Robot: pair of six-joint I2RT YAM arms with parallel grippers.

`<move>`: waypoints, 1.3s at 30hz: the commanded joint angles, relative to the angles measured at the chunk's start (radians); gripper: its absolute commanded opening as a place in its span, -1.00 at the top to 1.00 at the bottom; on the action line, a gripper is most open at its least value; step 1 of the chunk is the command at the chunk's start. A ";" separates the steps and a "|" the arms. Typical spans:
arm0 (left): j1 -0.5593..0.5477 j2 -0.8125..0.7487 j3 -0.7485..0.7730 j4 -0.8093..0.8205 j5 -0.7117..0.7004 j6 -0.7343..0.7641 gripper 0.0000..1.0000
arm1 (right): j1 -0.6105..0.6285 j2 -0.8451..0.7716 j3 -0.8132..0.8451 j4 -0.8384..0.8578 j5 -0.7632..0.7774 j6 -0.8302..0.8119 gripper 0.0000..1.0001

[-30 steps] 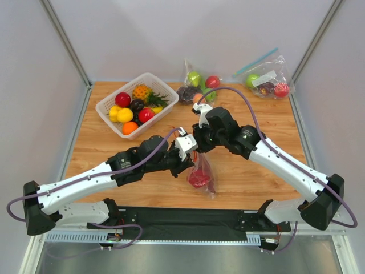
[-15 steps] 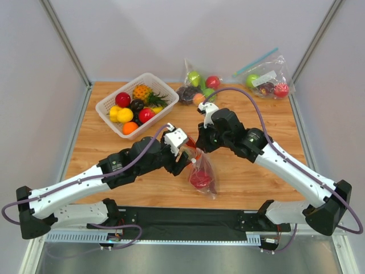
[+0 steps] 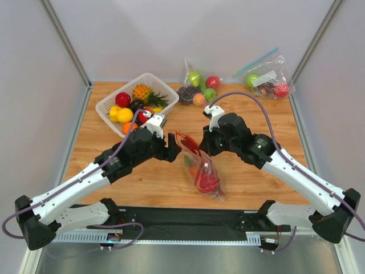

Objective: Open the zip-top bag and remove the fake food

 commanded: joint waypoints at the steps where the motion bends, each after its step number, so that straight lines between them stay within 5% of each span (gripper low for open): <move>1: 0.011 0.041 0.004 0.054 0.079 -0.115 -0.60 | 0.013 -0.044 -0.007 0.042 0.003 0.012 0.99; 14: 0.027 0.182 -0.063 0.204 0.190 -0.204 -0.54 | 0.032 -0.106 -0.055 0.042 0.022 0.015 0.99; 18: 0.027 0.205 -0.062 0.238 0.224 -0.210 0.43 | 0.032 -0.116 -0.060 0.038 0.096 0.003 0.99; 20: 0.028 0.213 -0.048 0.243 0.231 -0.209 0.72 | 0.032 -0.119 -0.060 0.033 0.153 -0.017 0.99; 24: 0.043 0.236 0.004 0.228 0.265 -0.187 1.00 | 0.030 -0.121 -0.044 0.016 0.236 -0.051 0.99; 39: 0.114 0.352 0.269 0.212 0.489 -0.093 1.00 | -0.080 -0.196 0.094 -0.074 0.413 -0.161 0.99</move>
